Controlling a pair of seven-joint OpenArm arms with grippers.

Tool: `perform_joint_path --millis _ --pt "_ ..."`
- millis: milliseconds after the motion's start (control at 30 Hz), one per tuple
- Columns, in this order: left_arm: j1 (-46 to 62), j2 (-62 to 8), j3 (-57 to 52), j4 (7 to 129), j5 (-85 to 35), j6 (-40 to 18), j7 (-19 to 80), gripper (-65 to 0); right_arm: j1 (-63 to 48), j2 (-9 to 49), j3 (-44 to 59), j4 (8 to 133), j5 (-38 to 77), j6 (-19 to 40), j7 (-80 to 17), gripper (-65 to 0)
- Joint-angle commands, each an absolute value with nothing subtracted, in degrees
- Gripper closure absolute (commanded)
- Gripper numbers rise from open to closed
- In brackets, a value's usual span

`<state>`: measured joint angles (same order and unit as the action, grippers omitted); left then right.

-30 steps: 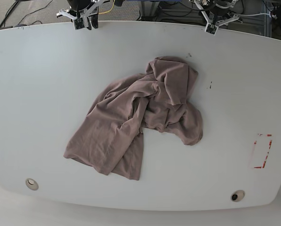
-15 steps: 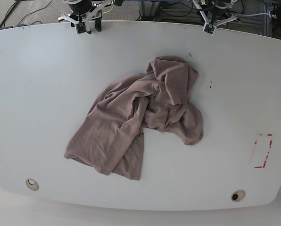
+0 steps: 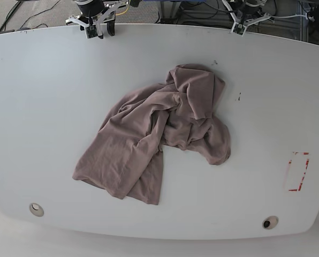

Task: Layout the t-shirt on the table in an organized manner, then fold the t-shirt properly
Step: 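Lower both open grippers toward the crumpled mauve t-shirt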

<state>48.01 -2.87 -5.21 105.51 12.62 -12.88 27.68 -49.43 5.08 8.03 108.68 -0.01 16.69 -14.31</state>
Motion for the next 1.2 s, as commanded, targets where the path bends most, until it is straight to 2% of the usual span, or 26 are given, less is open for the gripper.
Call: perform_joint_path --millis 0,500,933,1167 --pt "49.2 -2.9 -5.3 106.6 12.4 -12.9 27.2 -16.2 -50.2 5.3 8.2 109.7 0.2 16.8 -13.6 -18.5" --pt "53.7 -2.9 -5.4 112.4 12.4 -12.9 27.0 -16.1 -51.1 5.1 9.7 112.1 0.5 16.8 -13.4 -18.5" --pt "54.8 -2.8 -10.6 115.4 12.1 -13.2 26.9 -16.1 -53.0 5.3 11.5 114.8 0.6 16.9 -13.3 -18.5" --pt "54.5 -0.3 -17.9 115.6 7.4 -17.9 24.1 -16.1 -53.8 5.3 11.5 115.6 0.6 16.9 -13.3 -18.5"
